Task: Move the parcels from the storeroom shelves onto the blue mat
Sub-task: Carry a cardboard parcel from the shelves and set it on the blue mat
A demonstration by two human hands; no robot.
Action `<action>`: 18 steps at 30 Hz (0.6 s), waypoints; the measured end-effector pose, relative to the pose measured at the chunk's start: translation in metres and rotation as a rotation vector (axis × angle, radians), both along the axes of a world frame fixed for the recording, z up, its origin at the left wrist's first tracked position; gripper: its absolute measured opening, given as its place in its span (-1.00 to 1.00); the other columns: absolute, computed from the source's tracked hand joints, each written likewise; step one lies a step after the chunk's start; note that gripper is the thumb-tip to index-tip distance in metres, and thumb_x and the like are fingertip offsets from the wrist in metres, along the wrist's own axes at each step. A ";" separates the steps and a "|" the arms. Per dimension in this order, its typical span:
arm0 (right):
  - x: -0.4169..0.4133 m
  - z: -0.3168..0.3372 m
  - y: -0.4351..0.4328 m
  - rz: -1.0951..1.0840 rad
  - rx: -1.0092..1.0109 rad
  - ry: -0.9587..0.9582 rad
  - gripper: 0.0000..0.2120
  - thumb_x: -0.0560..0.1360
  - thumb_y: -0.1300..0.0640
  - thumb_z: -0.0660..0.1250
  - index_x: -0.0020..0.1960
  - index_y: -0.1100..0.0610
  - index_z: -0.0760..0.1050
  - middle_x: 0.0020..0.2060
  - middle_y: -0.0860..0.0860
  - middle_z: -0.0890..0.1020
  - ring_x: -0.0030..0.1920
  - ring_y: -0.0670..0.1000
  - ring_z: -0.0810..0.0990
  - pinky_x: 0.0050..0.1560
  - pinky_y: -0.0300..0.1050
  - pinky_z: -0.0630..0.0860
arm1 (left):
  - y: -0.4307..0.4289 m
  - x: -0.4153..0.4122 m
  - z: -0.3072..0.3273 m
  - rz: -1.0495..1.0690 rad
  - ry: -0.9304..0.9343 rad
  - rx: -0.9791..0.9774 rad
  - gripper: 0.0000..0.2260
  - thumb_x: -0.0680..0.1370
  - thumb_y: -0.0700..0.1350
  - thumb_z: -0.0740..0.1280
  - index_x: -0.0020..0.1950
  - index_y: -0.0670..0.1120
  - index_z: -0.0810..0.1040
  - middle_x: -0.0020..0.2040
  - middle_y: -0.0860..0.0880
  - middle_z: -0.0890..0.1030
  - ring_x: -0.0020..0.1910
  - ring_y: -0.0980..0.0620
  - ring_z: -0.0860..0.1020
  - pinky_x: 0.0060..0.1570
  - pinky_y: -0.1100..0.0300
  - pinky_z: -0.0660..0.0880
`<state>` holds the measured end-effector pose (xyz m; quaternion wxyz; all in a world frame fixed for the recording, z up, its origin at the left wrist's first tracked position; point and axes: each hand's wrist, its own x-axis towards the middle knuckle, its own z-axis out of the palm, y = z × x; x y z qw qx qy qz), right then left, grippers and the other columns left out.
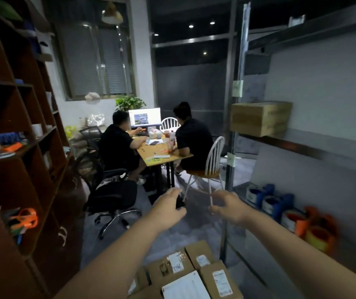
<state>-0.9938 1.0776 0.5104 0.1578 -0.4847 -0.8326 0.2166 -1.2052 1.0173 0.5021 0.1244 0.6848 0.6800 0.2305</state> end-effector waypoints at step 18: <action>0.284 -0.025 -0.293 -0.853 -0.040 -0.130 -0.37 0.52 -0.09 0.29 0.50 0.09 0.21 0.43 0.12 0.30 0.44 0.15 0.20 0.41 0.04 0.22 | -0.121 0.309 0.000 -0.799 0.062 0.126 -0.48 0.52 -0.07 0.27 0.49 0.01 0.29 0.50 0.05 0.29 0.41 -0.02 0.36 0.35 0.10 0.34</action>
